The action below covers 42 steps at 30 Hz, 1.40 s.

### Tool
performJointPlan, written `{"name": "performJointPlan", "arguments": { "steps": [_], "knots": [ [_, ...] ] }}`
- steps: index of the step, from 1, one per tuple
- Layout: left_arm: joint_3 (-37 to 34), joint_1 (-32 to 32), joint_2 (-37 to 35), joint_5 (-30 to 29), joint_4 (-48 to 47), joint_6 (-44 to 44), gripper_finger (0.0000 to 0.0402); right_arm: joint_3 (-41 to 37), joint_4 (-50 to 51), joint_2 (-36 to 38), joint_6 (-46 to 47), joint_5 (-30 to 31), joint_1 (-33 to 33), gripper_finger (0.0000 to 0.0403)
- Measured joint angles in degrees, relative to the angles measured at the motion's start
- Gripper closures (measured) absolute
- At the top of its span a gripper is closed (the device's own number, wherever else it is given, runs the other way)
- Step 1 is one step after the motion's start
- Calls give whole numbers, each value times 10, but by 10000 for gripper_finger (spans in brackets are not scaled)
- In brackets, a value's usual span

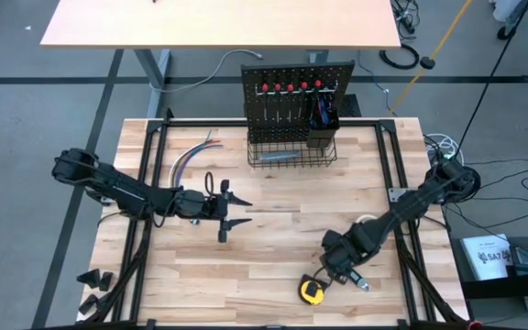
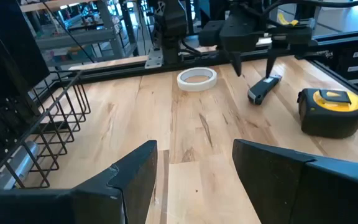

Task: Hang tools onto peg board
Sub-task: Put the black cutter knife into the wire basket bin on the pegboard

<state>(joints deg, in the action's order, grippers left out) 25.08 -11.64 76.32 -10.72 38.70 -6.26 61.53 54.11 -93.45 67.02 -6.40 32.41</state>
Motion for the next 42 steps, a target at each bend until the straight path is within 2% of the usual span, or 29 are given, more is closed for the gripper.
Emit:
{"name": "performJointPlan", "arguments": {
  "steps": [7,16,24,28,33,37,42],
  "knots": [
    [0,0,2,0,0,1,185,-37,-59,0,53,-40,35,151],
    [0,0,2,0,-2,2,185,-74,-106,0,115,-40,49,151],
    [0,0,2,0,-2,1,185,-101,-127,-11,107,-26,56,153],
    [0,0,2,0,-2,1,185,-99,-124,-29,86,-27,63,188],
    [0,0,2,0,-2,1,185,-96,-114,-36,71,-29,63,275],
    [0,0,2,5,32,22,185,-78,-89,-40,46,-28,58,276],
    [1,-3,14,89,148,29,185,-36,-91,-40,-6,10,34,276]
  ]
}}
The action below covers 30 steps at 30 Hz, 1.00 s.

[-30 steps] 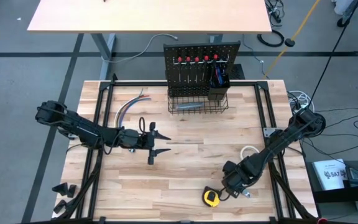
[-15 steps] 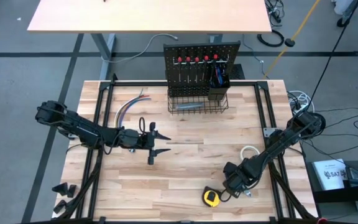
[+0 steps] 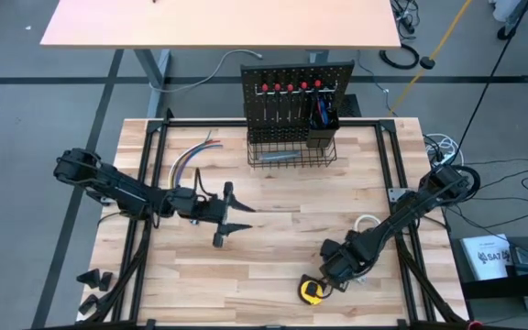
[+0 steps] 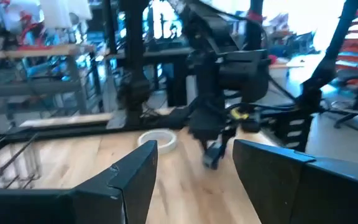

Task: Hang tools onto peg board
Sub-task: Put the black cutter knife into the wire basket bin on the pegboard

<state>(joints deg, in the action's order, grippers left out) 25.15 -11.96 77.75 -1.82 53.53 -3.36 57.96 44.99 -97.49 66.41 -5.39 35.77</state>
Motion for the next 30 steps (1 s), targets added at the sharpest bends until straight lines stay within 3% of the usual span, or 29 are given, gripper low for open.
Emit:
{"name": "performJointPlan", "arguments": {
  "steps": [3,8,12,16,19,24,27,30],
  "knots": [
    [0,-5,11,-3,19,-5,185,35,5,0,-57,61,-20,276],
    [0,-5,29,-92,22,-15,185,91,50,1,-156,220,-72,276],
    [0,-4,38,-109,41,-15,185,120,77,1,-226,309,-130,276],
    [0,-4,40,-132,60,-20,185,127,39,1,-302,328,-201,276],
    [0,-4,40,-195,58,-20,185,127,-4,1,-368,351,-244,276],
    [0,-4,40,-293,17,-35,185,137,-47,1,-500,457,-289,276],
    [0,-4,40,-308,-2,-35,185,150,-94,2,-584,502,-308,276],
    [0,-4,40,-312,-4,-38,185,178,-131,2,-662,504,-325,276]
  ]
}}
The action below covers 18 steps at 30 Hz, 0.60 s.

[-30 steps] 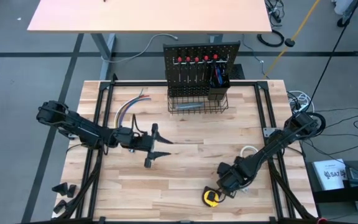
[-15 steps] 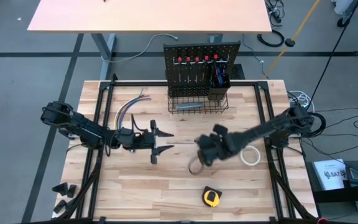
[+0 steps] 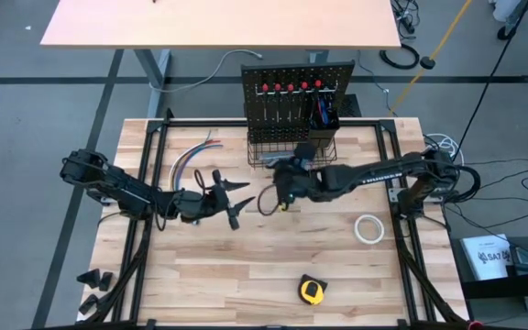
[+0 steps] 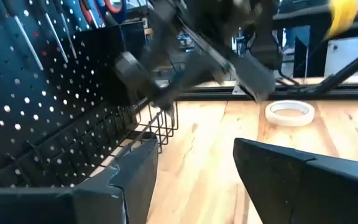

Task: Hang tools onto peg board
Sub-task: Put the black cutter knife into the wire basket bin on the pegboard

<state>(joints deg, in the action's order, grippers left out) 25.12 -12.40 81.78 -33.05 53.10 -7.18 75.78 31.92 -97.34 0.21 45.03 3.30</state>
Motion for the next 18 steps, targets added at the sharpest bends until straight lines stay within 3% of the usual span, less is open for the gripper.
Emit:
{"name": "performJointPlan", "arguments": {
  "steps": [8,13,18],
  "knots": [
    [0,-16,-49,-107,-57,-53,185,53,-21,-26,-140,1,-50,276],
    [0,-31,-90,-126,-107,-39,185,66,-22,-64,-247,1,-75,276],
    [0,-37,-95,-127,-122,-36,185,72,-39,-103,-290,6,-98,276]
  ]
}}
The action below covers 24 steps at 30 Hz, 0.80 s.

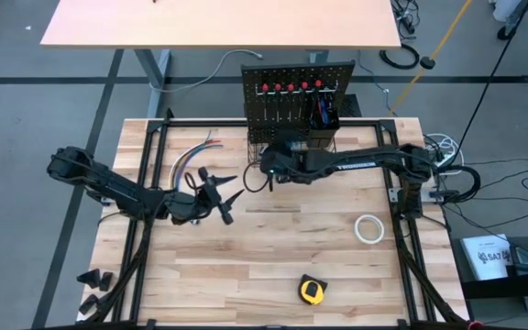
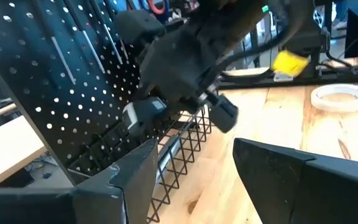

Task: Hang tools onto peg board
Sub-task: Put the black cutter knife into the wire basket bin on the pegboard, then put the masking tape into the wire basket bin on the pegboard

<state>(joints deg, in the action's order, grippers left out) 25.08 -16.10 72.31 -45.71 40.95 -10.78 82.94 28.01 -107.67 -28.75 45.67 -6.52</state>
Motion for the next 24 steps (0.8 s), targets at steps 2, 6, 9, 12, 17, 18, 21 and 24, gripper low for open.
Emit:
{"name": "performJointPlan", "arguments": {
  "steps": [2,6,9,12,17,18,21,24],
  "knots": [
    [0,-1,0,0,-3,1,185,0,-5,-15,-19,18,-7,276],
    [0,-1,1,0,-14,10,185,0,-3,-40,-39,23,-19,276],
    [0,-1,0,0,-14,11,185,0,-4,-51,-37,23,-25,276],
    [0,-1,1,0,-14,11,185,0,-6,-56,-36,23,-25,268],
    [0,-1,1,0,-15,11,185,0,-23,-54,-36,28,-24,161],
    [0,-1,1,0,-15,11,185,0,-30,-54,-35,28,-24,142],
    [0,-1,0,0,-16,12,185,0,-37,-53,-36,32,-24,97],
    [0,-1,1,0,-16,12,185,0,-36,-52,-36,32,-24,73]
  ]
}}
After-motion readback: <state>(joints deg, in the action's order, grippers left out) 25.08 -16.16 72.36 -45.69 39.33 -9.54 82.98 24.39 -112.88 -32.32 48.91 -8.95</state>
